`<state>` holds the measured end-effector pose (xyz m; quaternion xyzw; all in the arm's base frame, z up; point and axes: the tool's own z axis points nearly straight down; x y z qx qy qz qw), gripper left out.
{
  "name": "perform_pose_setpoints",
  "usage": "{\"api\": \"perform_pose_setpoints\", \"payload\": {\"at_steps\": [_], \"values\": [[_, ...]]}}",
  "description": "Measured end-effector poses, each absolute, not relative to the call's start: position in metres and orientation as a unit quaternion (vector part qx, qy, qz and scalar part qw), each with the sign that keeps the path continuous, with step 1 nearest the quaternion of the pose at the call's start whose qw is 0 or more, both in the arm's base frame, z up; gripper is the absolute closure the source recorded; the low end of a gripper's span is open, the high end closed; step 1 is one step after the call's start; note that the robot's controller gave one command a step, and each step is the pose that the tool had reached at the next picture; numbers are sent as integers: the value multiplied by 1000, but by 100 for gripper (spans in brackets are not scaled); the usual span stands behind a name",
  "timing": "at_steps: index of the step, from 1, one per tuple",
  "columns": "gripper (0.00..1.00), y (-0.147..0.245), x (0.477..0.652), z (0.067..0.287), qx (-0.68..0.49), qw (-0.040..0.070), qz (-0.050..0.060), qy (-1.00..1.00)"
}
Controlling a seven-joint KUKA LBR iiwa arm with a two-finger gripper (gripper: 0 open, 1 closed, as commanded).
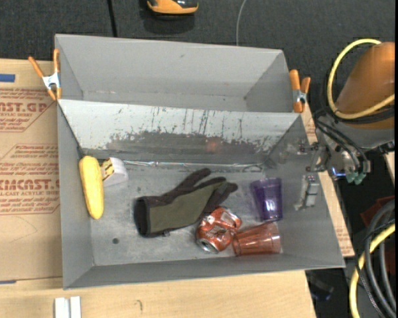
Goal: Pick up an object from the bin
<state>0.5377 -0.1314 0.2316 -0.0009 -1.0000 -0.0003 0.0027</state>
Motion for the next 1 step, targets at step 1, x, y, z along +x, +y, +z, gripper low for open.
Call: {"api": "perform_pose_setpoints", "payload": {"at_steps": [1], "values": [[0,-131,539,236,0,-1,1,-1000]]}}
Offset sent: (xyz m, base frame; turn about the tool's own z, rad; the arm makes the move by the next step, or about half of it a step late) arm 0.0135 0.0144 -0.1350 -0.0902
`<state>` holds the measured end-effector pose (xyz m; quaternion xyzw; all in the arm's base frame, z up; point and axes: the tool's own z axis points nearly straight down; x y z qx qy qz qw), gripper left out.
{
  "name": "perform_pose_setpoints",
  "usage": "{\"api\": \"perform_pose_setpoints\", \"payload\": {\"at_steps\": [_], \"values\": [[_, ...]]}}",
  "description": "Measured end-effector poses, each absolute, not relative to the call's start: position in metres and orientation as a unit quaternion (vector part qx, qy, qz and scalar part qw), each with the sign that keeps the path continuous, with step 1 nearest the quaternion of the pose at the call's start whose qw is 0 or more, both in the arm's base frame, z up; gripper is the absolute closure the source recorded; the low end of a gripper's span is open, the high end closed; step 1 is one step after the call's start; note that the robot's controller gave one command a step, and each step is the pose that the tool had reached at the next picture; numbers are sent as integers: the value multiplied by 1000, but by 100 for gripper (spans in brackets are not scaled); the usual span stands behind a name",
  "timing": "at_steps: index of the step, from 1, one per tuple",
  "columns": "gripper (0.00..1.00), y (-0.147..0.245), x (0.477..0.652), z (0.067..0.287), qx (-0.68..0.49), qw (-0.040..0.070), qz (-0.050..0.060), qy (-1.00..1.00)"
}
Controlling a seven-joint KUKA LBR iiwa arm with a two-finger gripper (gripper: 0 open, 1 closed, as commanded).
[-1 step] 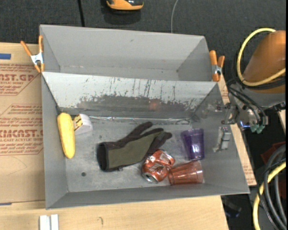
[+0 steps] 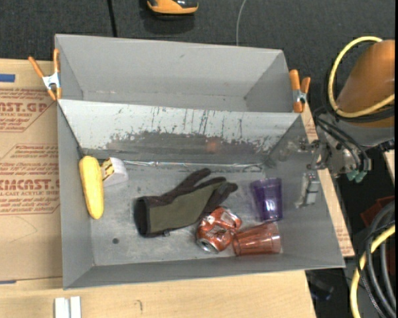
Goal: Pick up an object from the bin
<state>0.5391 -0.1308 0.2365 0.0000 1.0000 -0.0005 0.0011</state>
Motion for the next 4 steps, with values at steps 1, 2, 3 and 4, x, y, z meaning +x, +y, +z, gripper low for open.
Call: {"api": "perform_pose_setpoints", "payload": {"at_steps": [1,2,3,4], "values": [[0,-127,545,196,-13,6,-2,1000],[0,-113,553,128,-22,3,-1,1000],[0,-108,552,113,-24,3,-1,1000],[0,-92,554,87,-119,4,1,993]]}}
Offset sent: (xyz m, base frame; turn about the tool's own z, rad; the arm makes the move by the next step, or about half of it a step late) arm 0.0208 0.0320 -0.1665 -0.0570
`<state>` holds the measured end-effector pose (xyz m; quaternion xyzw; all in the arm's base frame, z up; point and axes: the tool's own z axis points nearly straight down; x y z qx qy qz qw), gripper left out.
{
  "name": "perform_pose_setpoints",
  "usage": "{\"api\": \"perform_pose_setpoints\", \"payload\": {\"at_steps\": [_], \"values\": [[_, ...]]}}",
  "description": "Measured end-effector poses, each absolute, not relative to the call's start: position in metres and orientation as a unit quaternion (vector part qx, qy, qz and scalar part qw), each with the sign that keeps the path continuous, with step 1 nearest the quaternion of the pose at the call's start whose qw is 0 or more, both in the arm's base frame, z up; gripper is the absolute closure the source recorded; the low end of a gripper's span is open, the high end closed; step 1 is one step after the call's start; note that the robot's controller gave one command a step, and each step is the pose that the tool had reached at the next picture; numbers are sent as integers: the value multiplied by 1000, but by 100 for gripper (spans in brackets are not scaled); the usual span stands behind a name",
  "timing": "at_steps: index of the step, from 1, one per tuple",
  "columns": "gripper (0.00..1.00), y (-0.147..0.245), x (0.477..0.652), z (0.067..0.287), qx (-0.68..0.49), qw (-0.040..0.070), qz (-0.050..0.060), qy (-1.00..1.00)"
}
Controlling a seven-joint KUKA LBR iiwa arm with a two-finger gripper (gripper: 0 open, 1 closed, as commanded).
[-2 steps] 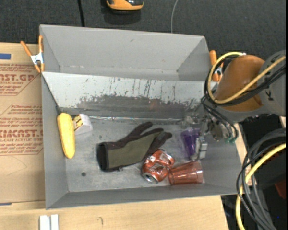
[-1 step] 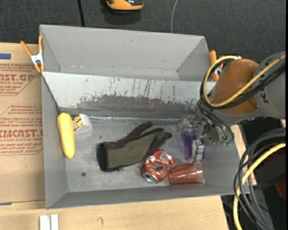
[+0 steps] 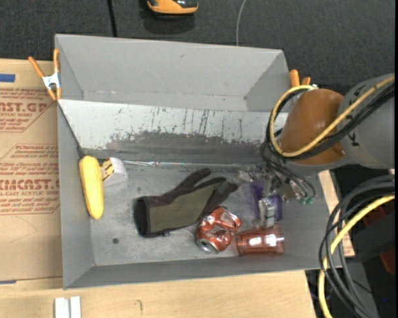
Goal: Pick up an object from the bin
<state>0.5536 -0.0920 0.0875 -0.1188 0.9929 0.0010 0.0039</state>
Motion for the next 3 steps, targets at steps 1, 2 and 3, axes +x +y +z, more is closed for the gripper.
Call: {"api": "perform_pose_setpoints", "payload": {"at_steps": [1,2,3], "values": [[0,-68,552,82,-182,6,-1,983],[100,-32,539,70,-159,1,0,987],[100,-32,539,70,-159,1,0,987]]}}
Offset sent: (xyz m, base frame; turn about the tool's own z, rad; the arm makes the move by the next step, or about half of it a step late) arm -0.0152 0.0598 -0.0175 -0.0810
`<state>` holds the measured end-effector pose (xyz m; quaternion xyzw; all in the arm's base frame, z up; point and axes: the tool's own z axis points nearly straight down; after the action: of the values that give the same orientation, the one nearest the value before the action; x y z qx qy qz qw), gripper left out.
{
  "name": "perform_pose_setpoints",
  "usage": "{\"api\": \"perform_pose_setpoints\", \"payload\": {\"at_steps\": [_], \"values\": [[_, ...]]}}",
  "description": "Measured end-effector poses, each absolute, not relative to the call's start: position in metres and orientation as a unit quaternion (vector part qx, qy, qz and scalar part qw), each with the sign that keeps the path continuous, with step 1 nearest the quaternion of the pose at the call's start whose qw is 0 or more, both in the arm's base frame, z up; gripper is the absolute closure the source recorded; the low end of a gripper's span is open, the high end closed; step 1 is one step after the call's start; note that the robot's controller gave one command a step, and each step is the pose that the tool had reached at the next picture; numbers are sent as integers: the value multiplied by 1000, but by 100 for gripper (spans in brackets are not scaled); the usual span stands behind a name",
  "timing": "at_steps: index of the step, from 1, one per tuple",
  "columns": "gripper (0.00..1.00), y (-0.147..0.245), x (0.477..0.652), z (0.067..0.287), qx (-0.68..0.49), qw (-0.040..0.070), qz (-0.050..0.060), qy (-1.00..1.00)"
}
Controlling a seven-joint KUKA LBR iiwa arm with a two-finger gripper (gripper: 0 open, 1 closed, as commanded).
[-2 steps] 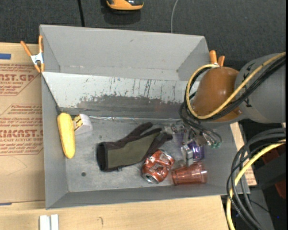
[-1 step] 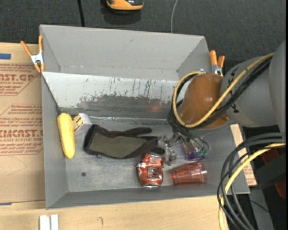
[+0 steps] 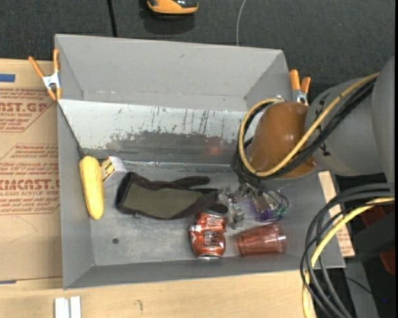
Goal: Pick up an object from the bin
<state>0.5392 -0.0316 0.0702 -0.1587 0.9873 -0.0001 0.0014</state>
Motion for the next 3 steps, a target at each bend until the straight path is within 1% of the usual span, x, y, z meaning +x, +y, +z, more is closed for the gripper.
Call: {"api": "perform_pose_setpoints", "payload": {"at_steps": [1,2,3], "values": [[100,-32,540,118,-153,-2,1,988],[0,-25,541,142,-146,1,0,989],[0,-22,541,131,-144,1,1,990]]}}
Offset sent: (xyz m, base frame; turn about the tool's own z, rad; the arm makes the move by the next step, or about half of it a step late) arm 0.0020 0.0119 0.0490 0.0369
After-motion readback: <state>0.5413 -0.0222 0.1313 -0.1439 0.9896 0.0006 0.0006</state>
